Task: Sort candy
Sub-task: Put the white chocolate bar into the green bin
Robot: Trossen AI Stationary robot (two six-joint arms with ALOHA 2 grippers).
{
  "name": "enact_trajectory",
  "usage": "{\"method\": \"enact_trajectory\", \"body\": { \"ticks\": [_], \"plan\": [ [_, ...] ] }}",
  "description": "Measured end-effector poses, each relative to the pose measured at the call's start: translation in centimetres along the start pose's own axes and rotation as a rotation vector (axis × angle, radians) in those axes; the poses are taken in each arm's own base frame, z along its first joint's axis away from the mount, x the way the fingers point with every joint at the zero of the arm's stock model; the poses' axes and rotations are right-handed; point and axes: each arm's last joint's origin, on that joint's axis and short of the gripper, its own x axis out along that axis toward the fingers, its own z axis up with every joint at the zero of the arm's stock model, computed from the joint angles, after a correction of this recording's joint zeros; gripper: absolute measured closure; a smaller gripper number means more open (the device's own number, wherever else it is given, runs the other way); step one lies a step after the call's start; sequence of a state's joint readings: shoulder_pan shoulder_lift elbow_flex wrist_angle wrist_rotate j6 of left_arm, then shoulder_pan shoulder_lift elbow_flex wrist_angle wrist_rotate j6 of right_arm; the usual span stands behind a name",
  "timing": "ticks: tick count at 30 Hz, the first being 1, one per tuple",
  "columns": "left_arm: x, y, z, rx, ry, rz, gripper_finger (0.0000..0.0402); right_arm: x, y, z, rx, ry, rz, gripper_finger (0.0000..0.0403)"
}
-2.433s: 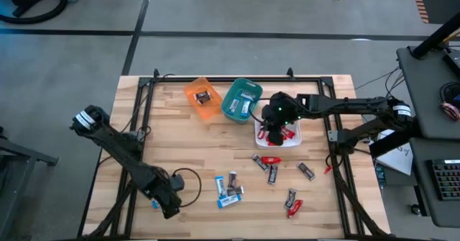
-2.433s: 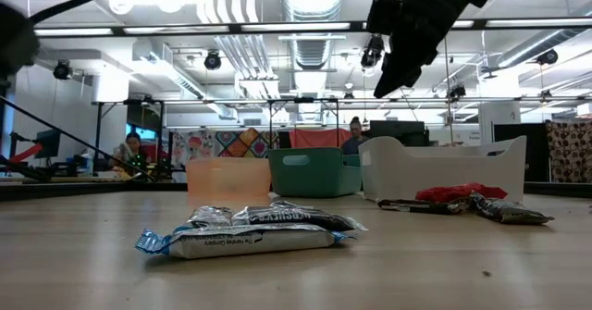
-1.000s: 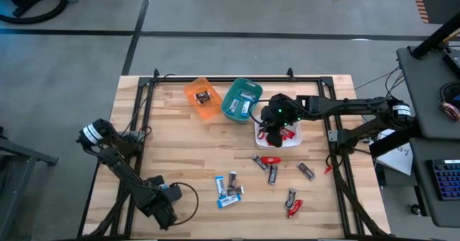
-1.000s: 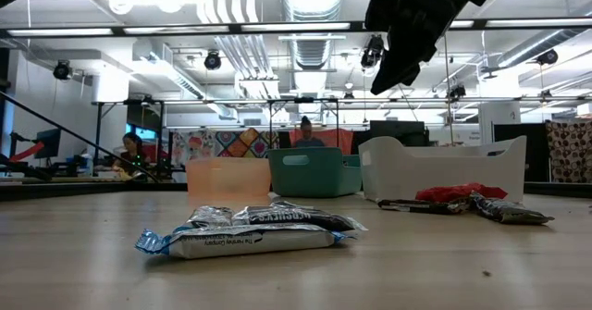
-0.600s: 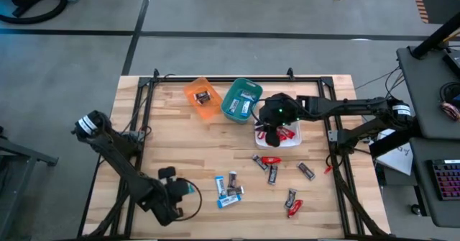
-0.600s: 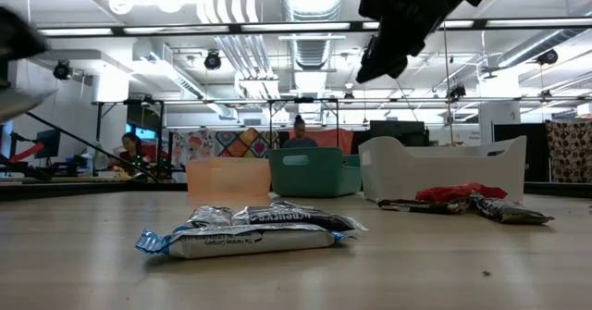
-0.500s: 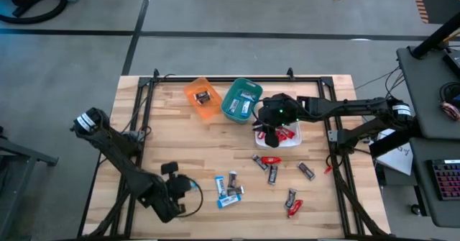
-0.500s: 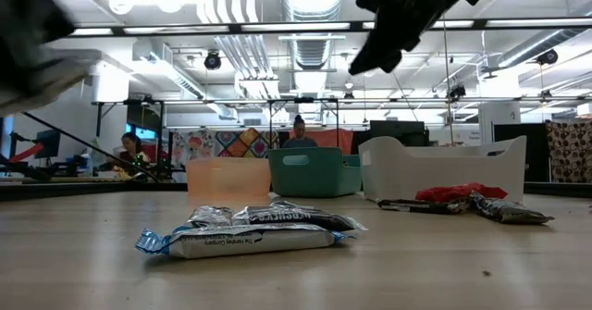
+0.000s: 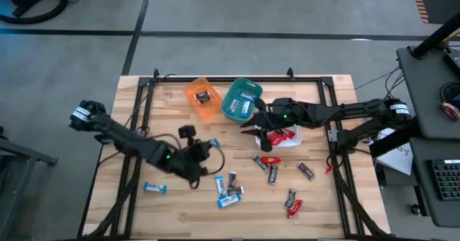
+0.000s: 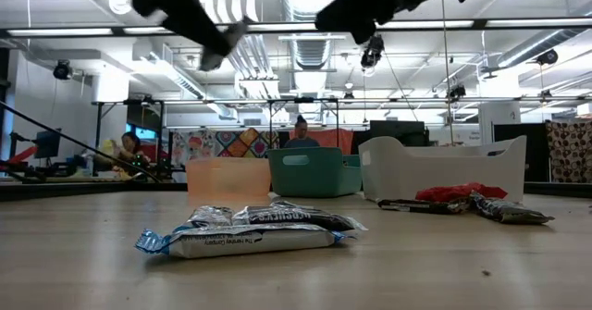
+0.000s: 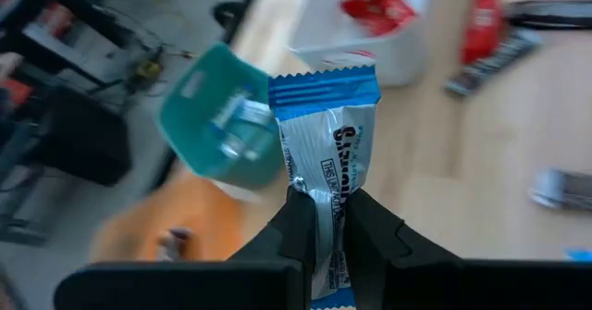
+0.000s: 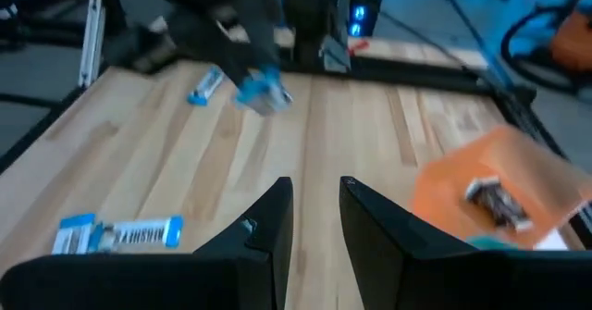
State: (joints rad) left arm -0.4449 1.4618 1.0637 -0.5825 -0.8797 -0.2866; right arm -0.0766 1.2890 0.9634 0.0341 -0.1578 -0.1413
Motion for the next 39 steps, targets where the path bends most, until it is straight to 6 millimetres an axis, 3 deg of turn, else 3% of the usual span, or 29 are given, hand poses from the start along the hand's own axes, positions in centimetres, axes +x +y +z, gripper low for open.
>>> {"method": "enact_trajectory", "body": {
  "ticks": [7,15,29,34,39],
  "plan": [
    [3.7,1.8,0.9,-0.010,0.016,0.092,0.0382,2.9,-0.2,-0.7,-0.004,-0.075,-0.024,0.0319],
    [5.1,1.8,1.0,-0.034,0.027,0.116,0.0382,5.3,-1.0,-2.1,0.055,-0.089,-0.129,0.0310],
    [6.0,1.3,1.1,-0.088,0.000,0.155,0.0382,5.5,-1.4,-1.8,0.203,-0.121,-0.099,0.0196],
    [5.9,1.3,1.6,-0.119,-0.038,0.166,0.0382,5.5,-1.4,-1.8,0.212,-0.122,-0.100,0.0203],
    [5.9,1.3,1.9,-0.145,-0.061,0.166,0.0381,5.5,-1.4,-1.8,0.211,-0.125,-0.099,0.0253]
  ]
}}
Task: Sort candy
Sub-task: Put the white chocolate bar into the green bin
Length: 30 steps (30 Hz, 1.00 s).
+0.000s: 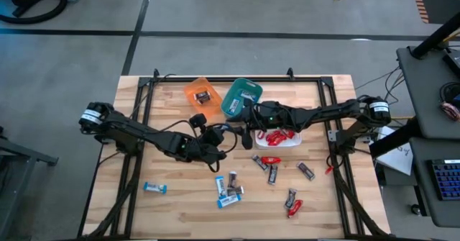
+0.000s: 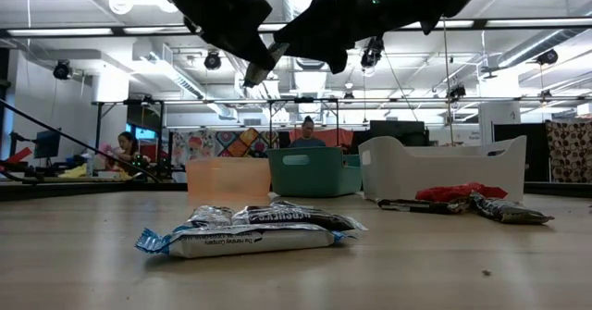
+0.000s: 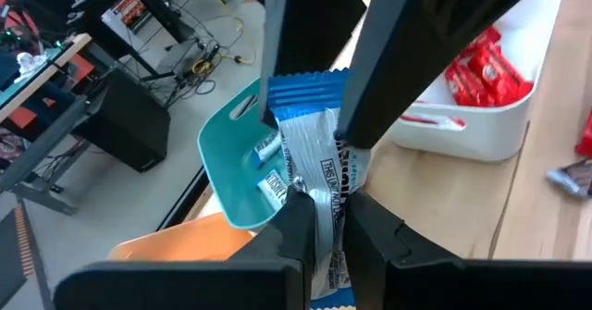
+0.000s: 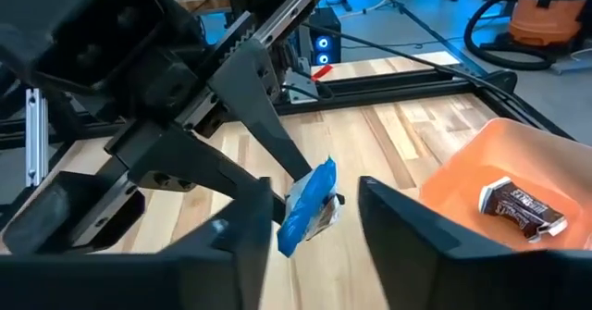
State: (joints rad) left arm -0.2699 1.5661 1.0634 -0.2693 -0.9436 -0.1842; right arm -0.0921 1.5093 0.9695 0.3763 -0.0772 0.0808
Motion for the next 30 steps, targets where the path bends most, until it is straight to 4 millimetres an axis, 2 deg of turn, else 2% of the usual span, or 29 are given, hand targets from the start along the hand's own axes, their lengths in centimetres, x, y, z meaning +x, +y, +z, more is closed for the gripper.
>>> {"method": "enact_trajectory", "body": {
  "ticks": [7,12,17,22,30],
  "plan": [
    [0.0,0.1,0.1,-0.024,-0.014,0.031,0.0376,0.0,0.0,0.0,-0.010,0.004,-0.009,0.0377],
    [0.0,0.1,0.0,-0.014,-0.005,0.028,0.0342,0.0,-0.1,-0.1,-0.021,0.008,-0.008,0.0384],
    [0.0,0.0,-0.3,0.009,0.024,-0.027,0.0297,-0.1,-1.3,-0.2,-0.034,0.059,-0.073,0.0391],
    [-0.1,0.0,-0.6,0.042,0.058,-0.066,0.0274,-0.6,-4.1,0.2,-0.066,0.156,-0.276,0.0391],
    [-0.2,0.2,-1.2,0.099,0.108,-0.072,0.0270,-2.4,-10.0,0.4,0.002,0.259,-0.475,0.0391]
  ]
}}
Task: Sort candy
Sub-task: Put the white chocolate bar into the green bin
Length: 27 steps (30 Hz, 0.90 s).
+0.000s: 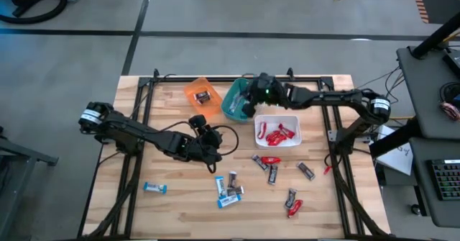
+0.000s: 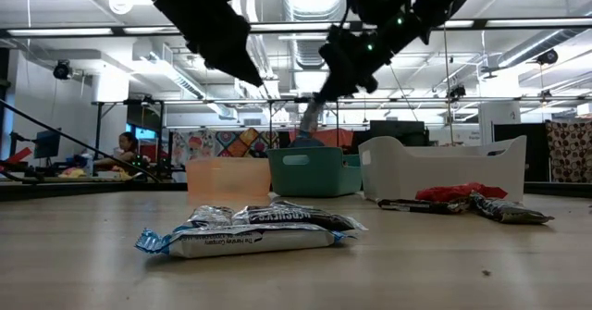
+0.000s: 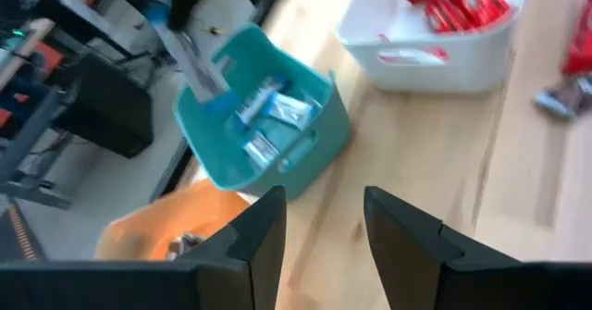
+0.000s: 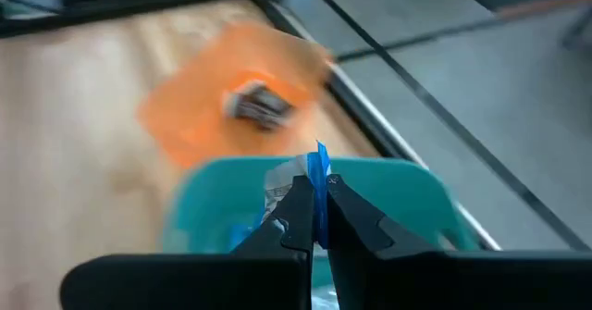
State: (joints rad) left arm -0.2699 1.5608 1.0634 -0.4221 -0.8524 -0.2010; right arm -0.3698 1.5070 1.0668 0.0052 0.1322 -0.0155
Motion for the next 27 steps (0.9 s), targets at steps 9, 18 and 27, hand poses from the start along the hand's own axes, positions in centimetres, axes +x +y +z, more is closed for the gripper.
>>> {"method": "enact_trajectory", "body": {
  "ticks": [9,18,27],
  "plan": [
    [-0.4,0.4,-1.4,-0.010,0.006,-0.114,0.0295,0.4,-2.9,-1.3,0.108,0.047,0.030,0.0391],
    [-1.5,0.9,-4.4,-0.071,-0.232,-0.494,0.0332,0.5,-2.7,-2.3,0.137,0.076,0.037,0.0391],
    [-1.4,1.0,-6.6,-0.164,-0.229,-0.572,0.0334,0.5,-2.5,-2.6,0.146,0.100,0.037,0.0390]
  ]
}}
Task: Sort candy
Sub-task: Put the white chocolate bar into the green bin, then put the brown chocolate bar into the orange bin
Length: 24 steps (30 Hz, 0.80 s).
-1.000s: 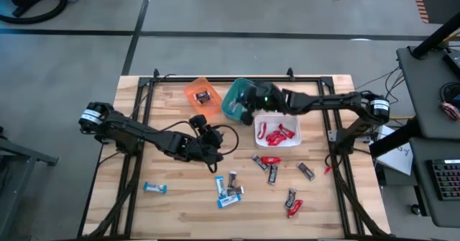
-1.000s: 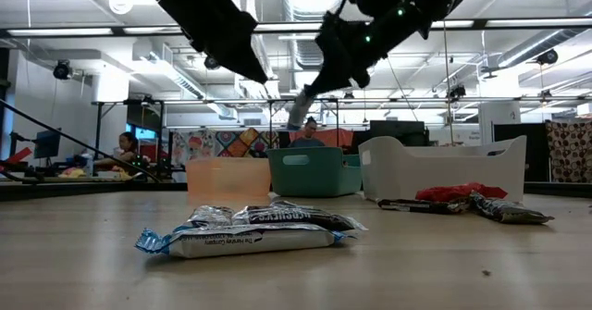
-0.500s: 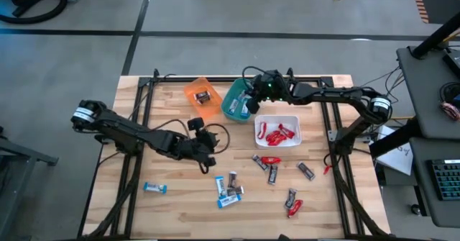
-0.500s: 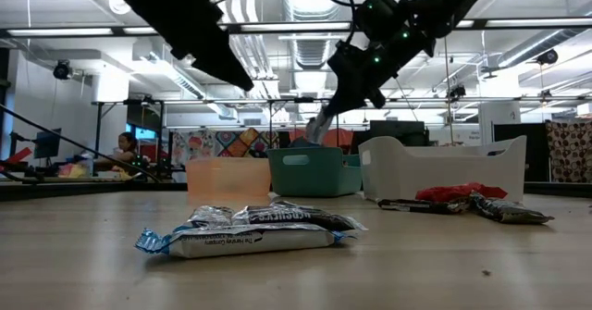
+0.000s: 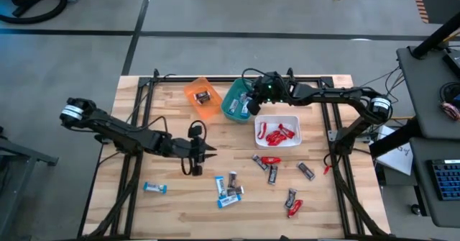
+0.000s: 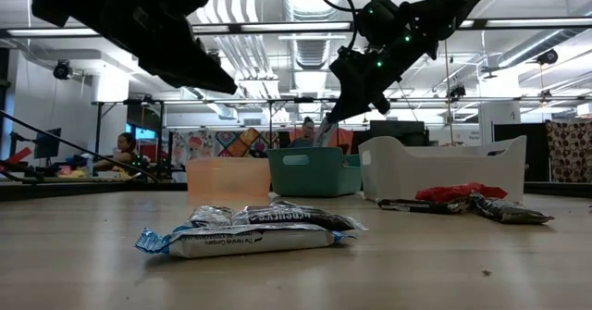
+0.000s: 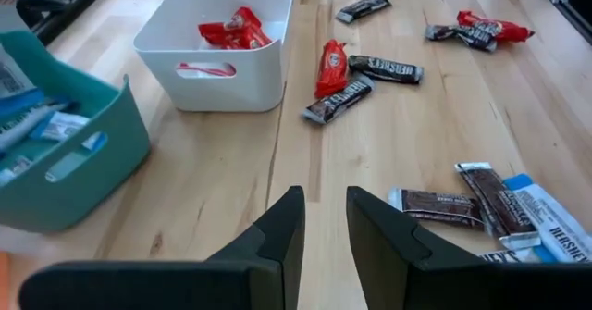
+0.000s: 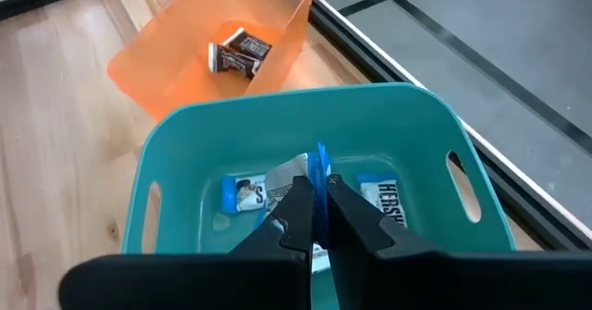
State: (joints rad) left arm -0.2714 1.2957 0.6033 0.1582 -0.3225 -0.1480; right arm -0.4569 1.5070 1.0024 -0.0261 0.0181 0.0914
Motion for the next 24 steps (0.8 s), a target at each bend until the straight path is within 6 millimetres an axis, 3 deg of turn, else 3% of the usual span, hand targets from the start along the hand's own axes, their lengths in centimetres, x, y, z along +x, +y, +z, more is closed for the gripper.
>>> {"method": "enact_trajectory", "body": {
  "ticks": [4,16,24],
  "plan": [
    [0.4,-0.1,-0.1,-0.012,0.016,0.003,0.0334,0.0,0.2,-0.1,-0.007,0.005,0.006,0.0374],
    [0.6,-0.3,0.7,-0.065,0.001,0.002,0.0334,-0.1,0.2,-0.1,0.013,0.007,-0.005,0.0246],
    [0.6,-0.5,0.9,-0.328,0.049,-0.012,0.0329,-3.7,1.5,1.8,-0.007,0.071,0.021,0.0237]
  ]
}}
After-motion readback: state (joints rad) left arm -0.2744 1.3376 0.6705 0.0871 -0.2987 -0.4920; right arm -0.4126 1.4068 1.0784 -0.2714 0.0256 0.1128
